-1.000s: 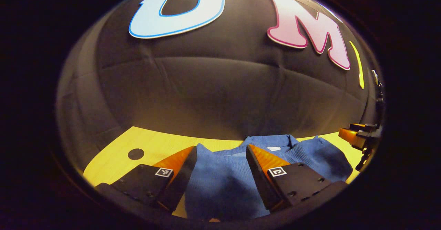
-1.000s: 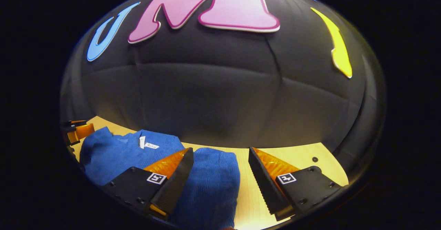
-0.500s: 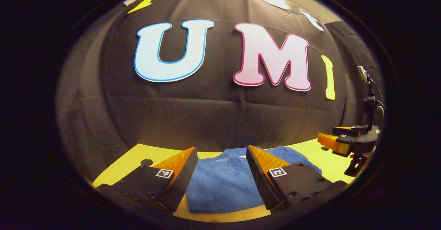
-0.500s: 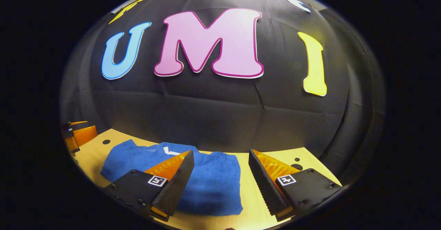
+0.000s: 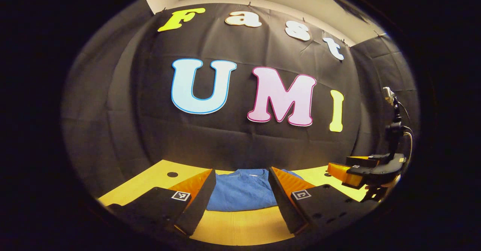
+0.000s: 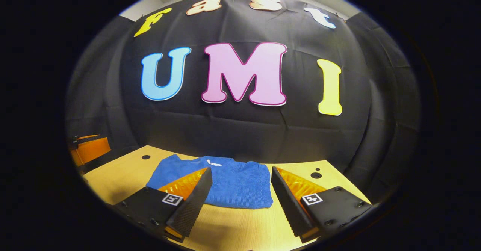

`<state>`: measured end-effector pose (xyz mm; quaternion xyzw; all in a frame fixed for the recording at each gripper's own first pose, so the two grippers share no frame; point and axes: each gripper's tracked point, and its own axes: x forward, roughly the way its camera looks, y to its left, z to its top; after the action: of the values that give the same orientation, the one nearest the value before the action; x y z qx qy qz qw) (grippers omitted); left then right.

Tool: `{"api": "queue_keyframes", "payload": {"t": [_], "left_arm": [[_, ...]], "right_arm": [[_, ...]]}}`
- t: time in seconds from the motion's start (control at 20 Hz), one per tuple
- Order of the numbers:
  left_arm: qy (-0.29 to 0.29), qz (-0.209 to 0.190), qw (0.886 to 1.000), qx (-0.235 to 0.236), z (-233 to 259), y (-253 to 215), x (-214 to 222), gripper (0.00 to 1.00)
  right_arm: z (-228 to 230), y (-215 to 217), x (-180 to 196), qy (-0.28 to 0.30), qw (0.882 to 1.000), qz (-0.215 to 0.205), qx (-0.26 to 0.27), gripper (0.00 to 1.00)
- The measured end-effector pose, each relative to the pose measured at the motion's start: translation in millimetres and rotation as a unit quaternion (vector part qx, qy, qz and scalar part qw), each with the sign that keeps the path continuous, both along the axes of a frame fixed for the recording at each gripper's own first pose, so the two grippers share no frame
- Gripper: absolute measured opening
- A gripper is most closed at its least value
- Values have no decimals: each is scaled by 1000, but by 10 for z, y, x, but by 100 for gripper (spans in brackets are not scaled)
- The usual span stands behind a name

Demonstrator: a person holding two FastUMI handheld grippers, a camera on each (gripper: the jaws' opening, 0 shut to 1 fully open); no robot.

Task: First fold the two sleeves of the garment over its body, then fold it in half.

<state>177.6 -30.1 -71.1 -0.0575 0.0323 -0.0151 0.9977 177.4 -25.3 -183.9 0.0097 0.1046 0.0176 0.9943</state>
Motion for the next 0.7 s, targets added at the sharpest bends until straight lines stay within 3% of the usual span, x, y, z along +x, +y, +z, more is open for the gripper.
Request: {"api": "queue_keyframes", "payload": {"t": [0.15, 0.3, 0.35, 0.4, 0.55, 0.65, 0.7], "left_arm": [[1, 3, 1000, -25, 90, -113, -577, 80], [27, -21, 999, -31, 83, -274, -1024, 80], [39, -17, 999, -29, 70, -264, -1150, 80], [49, -8, 998, -25, 65, -232, -1264, 81], [59, 37, 997, -15, 190, -40, -1562, 80], [50, 58, 997, -27, 358, 28, -1714, 80], [46, 59, 997, -31, 457, 6, -1784, 80]], "right_arm": [[0, 30, -498, 38, 999, 20, 7, 96], [-143, -120, -1021, 111, 992, 53, -12, 99], [-134, -170, -1149, 126, 990, 54, -16, 94], [-73, -208, -1259, 129, 990, 57, -19, 99], [198, -243, -1628, 125, 990, 61, -20, 99], [373, -83, -1812, 118, 990, 72, -2, 99], [487, 11, -1886, 111, 991, 79, 6, 94]]}}
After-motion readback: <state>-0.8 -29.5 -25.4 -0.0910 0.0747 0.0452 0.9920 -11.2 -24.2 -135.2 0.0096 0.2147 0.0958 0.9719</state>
